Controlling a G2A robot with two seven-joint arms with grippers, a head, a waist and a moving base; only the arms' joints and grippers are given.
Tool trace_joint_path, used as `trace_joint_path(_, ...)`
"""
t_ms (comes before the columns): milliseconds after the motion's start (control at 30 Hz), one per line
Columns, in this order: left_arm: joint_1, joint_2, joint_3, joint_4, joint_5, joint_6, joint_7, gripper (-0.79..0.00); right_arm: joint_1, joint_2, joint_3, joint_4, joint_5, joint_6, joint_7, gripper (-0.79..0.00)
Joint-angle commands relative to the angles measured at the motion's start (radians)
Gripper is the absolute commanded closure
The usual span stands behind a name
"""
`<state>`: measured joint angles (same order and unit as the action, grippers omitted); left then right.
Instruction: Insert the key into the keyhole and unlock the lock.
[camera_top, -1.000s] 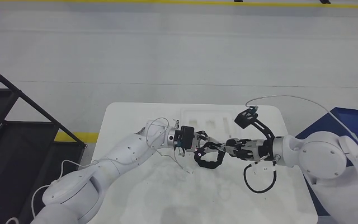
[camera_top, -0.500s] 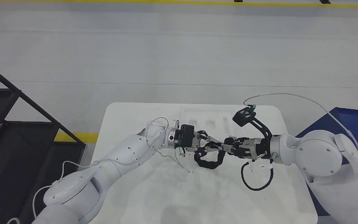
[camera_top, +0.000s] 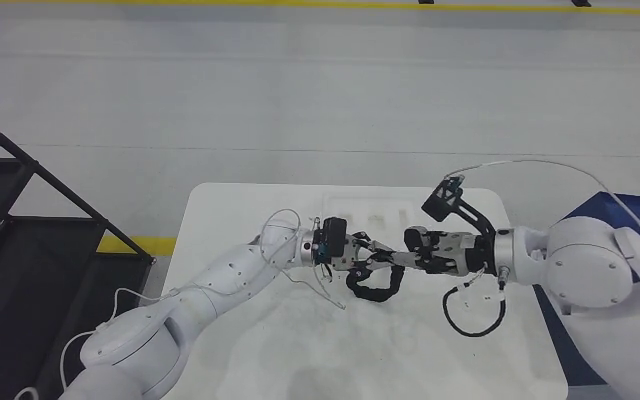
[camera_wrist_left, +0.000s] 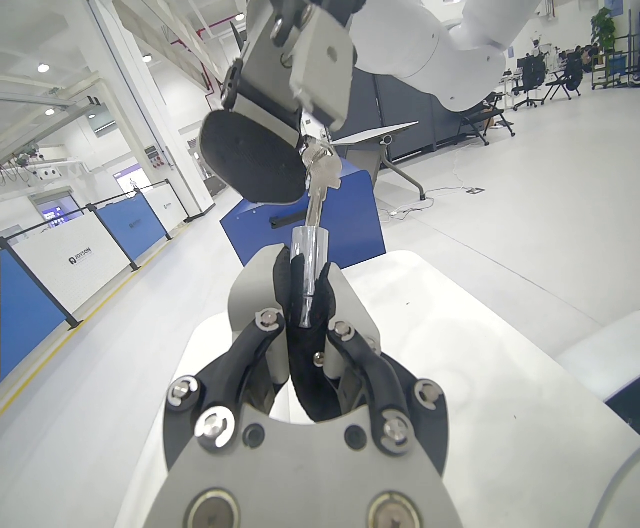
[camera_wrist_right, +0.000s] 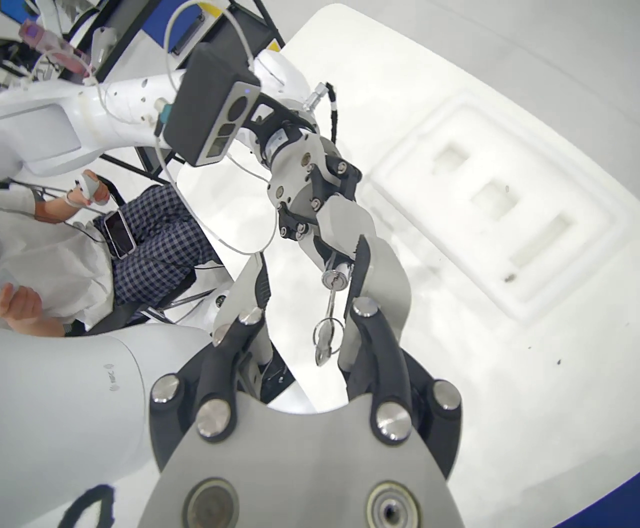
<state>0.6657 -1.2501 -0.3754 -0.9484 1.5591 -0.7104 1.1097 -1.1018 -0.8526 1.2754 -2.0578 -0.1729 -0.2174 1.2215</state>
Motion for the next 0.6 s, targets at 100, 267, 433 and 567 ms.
trace_joint_path(100, -0.002, 0.010, 0.002, -0.024, -0.072, -0.057, -0.056, 0.000, -0.018, 0.011, 0.033, 0.020, -0.008, -0.200, 0.019, -0.785)
trace_joint_path(267, -0.004, 0.034, -0.007, -0.073, -0.193, -0.173, -0.173, 0.000, -0.062, 0.025, 0.079, 0.044, -0.007, -0.374, 0.008, -0.785)
trace_joint_path(433, 0.002, 0.060, -0.035, -0.093, -0.335, -0.302, -0.302, 0.000, -0.116, 0.046, 0.095, 0.038, -0.062, -0.450, -0.069, -0.785)
trace_joint_path(567, -0.002, 0.073, 0.004, -0.097, -0.385, -0.302, -0.318, 0.000, -0.143, 0.061, 0.117, 0.064, -0.061, -0.501, -0.120, -0.785)
